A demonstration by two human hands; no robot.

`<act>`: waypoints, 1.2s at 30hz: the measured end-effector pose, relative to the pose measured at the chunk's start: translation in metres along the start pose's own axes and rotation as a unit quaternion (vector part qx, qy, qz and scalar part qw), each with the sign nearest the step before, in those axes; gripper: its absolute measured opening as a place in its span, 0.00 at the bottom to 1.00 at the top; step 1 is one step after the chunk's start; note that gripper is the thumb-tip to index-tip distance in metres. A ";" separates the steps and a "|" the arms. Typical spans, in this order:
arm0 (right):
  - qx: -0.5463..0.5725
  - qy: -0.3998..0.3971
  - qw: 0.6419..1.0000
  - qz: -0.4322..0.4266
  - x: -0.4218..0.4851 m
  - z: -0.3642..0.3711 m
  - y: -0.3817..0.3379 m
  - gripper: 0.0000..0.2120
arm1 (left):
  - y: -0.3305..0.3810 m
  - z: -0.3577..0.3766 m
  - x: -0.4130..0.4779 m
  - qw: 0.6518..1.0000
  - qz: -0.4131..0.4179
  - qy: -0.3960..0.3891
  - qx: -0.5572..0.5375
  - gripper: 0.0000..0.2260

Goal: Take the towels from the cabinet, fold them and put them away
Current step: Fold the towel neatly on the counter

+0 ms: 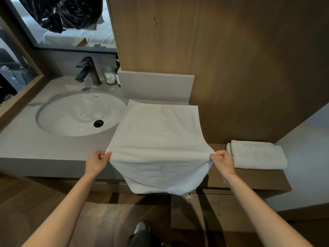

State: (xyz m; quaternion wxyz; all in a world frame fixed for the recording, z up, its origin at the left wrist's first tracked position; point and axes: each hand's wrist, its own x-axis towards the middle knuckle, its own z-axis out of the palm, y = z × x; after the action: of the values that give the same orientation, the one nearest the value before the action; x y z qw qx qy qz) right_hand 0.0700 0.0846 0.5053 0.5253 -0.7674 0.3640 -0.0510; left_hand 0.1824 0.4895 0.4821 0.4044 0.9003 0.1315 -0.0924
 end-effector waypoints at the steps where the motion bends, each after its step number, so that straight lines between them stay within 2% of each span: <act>1: 0.023 0.004 1.000 -0.014 -0.002 -0.002 -0.002 0.08 | 0.002 -0.003 -0.004 1.000 0.001 0.007 -0.019 0.11; 3: 0.034 -0.011 0.997 -0.072 -0.005 -0.006 -0.003 0.15 | 0.011 -0.010 -0.014 0.997 0.003 0.028 -0.075 0.11; 5: -0.020 -0.038 0.989 -0.139 -0.005 -0.009 0.000 0.17 | 0.018 -0.018 -0.026 0.992 0.036 0.029 -0.120 0.11; 8: -0.165 -0.089 0.964 -0.190 -0.008 -0.018 0.006 0.21 | 0.025 -0.024 -0.043 0.991 0.112 -0.020 -0.074 0.04; 13: -0.172 -0.140 0.954 -0.202 -0.031 -0.036 -0.002 0.15 | 0.018 -0.036 -0.064 0.988 0.117 -0.098 -0.015 0.14; 15: -0.191 -0.159 0.943 -0.221 -0.039 -0.042 -0.002 0.11 | 0.013 -0.043 -0.075 0.983 0.119 -0.137 -0.013 0.12; 17: -0.225 -0.173 0.927 -0.244 -0.047 -0.048 0.000 0.12 | 0.008 -0.049 -0.087 0.979 0.126 -0.159 0.029 0.08; 20: -0.269 -0.159 0.908 -0.278 -0.057 -0.051 0.010 0.14 | -0.007 -0.047 -0.094 0.967 0.178 -0.139 0.120 0.15; 23: -0.312 -0.130 0.888 -0.312 -0.072 -0.051 0.023 0.12 | -0.029 -0.045 -0.098 0.957 0.244 -0.083 0.134 0.13; 30: -0.377 -0.106 0.878 -0.276 -0.134 -0.042 0.056 0.11 | -0.081 -0.052 -0.143 0.930 0.300 -0.099 0.190 0.14; 36: -0.390 -0.068 0.887 -0.237 -0.187 -0.039 0.082 0.13 | -0.109 -0.067 -0.175 0.932 0.298 -0.112 0.174 0.13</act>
State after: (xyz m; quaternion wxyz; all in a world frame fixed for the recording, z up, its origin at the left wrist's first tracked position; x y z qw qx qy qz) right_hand -0.1260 0.1542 0.5104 0.1797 -0.9753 0.1258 0.0243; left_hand -0.0135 0.5814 0.4969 0.2622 0.9384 -0.2068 -0.0894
